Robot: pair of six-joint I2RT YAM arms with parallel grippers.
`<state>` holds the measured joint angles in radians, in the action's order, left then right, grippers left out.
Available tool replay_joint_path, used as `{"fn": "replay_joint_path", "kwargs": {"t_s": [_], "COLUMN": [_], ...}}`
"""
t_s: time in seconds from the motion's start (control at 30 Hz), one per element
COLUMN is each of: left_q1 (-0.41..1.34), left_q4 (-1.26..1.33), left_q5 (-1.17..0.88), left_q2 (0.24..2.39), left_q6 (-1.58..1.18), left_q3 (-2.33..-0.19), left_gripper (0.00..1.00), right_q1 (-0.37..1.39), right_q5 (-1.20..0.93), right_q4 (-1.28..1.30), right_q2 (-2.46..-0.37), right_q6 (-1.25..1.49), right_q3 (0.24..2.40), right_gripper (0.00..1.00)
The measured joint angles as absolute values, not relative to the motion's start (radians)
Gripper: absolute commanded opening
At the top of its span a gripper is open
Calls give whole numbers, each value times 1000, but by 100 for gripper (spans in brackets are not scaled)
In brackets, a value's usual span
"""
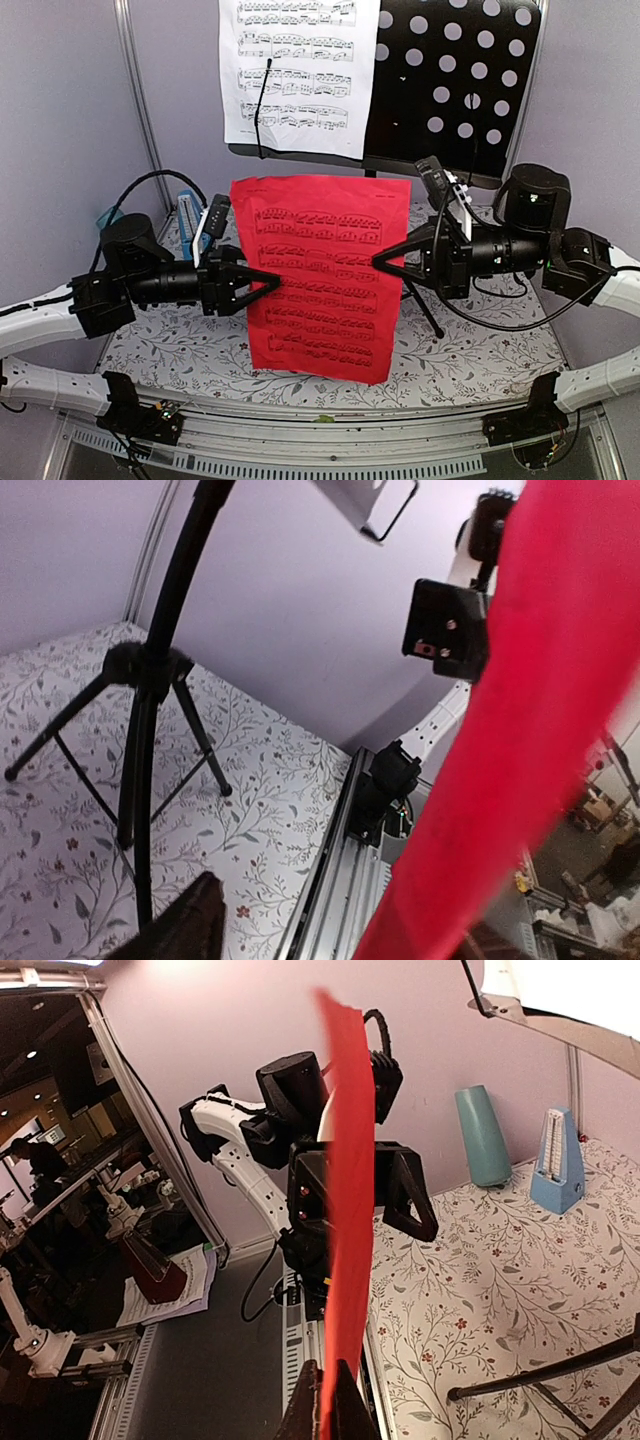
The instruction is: Set up the instrument practice props
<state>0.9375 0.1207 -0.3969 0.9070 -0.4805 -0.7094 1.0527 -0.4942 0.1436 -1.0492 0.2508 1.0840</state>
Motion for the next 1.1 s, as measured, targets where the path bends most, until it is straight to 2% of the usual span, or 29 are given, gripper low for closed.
{"fn": "replay_joint_path", "kwargs": {"t_s": [0.1, 0.47, 0.83, 0.93, 1.03, 1.1], "left_q1": [937, 943, 963, 972, 979, 982], "left_q4": [159, 244, 208, 169, 108, 70], "left_q5": [-429, -463, -386, -377, -387, -408], "left_q2": [907, 953, 1001, 1024, 1061, 1092], "left_q6": [-492, -532, -517, -492, -454, -425], "left_q3": [-746, -813, -908, -956, -1037, -1101], "left_gripper": [34, 1, 0, 0, 0, 0], "right_q1": [1042, 1013, 1011, 1008, 1007, 1007], "right_q5": [-481, -402, -306, -261, -186, -110], "right_q4": [168, 221, 275, 292, 302, 310], "right_q2": [-1037, -994, -977, -968, -951, -930], "right_q6": [250, 249, 237, 228, 224, 218], "right_q3": [1105, 1168, 1172, 1172, 1172, 1172], "right_gripper": [0, 0, 0, 9, 26, 30]}}
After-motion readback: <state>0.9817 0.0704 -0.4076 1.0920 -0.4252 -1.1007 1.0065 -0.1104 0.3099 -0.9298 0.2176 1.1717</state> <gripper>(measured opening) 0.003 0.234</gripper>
